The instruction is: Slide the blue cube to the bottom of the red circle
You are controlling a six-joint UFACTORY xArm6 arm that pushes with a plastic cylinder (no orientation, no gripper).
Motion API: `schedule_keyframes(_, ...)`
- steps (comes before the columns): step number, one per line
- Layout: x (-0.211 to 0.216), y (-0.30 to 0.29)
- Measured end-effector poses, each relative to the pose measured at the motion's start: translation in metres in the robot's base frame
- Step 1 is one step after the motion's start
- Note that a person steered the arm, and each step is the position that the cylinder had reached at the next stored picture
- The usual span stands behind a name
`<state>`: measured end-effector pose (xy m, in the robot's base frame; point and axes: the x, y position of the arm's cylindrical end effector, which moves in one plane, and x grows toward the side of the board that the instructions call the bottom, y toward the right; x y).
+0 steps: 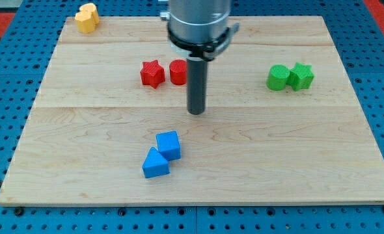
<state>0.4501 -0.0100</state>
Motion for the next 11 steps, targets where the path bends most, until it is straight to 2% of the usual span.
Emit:
schedule_keyframes(4, -0.002, 0.013)
schedule_keyframes(6, -0.007, -0.095)
schedule_keyframes(7, -0.004, 0.021)
schedule_keyframes(8, 0.074, 0.053)
schedule_keyframes(9, 0.127, -0.022)
schedule_keyframes(10, 0.101, -0.094)
schedule_keyframes(11, 0.084, -0.056)
